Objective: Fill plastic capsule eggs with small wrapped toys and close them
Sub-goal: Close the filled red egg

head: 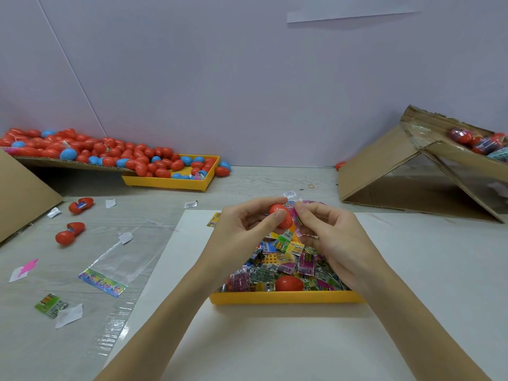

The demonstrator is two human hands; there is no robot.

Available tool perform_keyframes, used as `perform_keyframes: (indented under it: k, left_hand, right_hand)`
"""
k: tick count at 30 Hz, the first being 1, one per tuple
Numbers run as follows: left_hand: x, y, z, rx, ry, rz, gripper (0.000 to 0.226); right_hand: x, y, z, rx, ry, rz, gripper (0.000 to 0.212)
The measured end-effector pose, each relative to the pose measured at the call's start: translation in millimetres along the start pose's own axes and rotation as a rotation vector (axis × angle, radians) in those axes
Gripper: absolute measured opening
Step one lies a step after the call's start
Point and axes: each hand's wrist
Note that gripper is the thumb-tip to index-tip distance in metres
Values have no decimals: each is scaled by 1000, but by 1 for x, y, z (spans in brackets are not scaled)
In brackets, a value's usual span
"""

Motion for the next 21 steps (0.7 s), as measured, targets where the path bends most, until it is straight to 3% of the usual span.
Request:
perform_keyframes:
  k: [9, 21]
  left_hand:
    - [1, 1, -1, 42, -5, -9, 37]
    - [0, 1, -2, 90, -9, -38, 40]
  right_hand:
    - [-3, -1, -2, -224, -28, 214, 16]
    - [-2, -2, 0, -337, -88, 247, 21]
Point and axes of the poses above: each hand's wrist, its own x-axis towards the middle knuckle, its own z-axis out of the back of the hand, y = z × x, and after that the axes turned 3 degrees about z, right-handed
